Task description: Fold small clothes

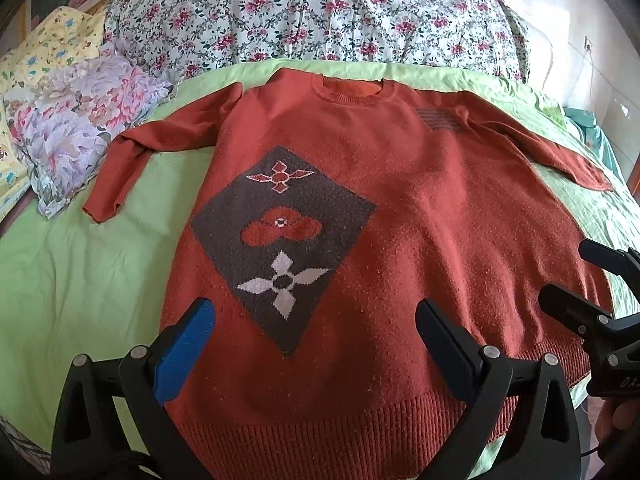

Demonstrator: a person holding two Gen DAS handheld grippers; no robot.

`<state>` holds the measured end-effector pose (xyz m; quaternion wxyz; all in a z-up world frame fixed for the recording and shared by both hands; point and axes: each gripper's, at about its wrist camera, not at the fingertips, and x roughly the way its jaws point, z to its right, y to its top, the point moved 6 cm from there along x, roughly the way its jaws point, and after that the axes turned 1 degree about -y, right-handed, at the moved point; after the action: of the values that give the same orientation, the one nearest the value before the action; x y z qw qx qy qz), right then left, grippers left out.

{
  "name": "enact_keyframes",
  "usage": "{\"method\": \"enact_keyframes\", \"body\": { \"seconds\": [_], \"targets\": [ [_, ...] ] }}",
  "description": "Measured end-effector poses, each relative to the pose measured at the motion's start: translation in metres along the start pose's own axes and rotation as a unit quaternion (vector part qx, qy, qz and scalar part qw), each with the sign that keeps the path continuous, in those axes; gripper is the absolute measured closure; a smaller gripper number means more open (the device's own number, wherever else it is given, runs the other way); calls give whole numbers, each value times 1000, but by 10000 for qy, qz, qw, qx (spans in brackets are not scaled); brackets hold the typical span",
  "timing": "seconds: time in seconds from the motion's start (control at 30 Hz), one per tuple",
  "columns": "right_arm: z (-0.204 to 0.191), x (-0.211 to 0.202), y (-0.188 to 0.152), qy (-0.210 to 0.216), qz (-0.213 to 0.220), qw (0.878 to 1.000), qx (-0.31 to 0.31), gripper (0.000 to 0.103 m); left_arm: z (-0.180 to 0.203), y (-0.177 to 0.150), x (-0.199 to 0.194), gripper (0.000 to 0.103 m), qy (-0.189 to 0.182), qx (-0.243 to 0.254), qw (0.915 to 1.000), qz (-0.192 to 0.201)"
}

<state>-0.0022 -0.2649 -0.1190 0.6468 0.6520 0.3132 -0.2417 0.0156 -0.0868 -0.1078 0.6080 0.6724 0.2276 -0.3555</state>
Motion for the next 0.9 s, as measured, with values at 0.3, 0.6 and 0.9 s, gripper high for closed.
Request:
{"method": "enact_keyframes", "body": {
  "seconds": [0.3, 0.6, 0.9],
  "targets": [
    [58, -20, 3, 239, 95, 9961, 848, 1, -2, 15, 7, 2, -74, -6, 10000, -19],
    [229, -29, -1, -411, 68, 9571, 2868, 17, 7, 65, 33, 2, -749, 52, 9971, -96],
    [398, -13, 7, -1405, 285, 9037, 4034, 23, 25, 129, 69, 2, -479, 519, 9975, 37]
  ]
}}
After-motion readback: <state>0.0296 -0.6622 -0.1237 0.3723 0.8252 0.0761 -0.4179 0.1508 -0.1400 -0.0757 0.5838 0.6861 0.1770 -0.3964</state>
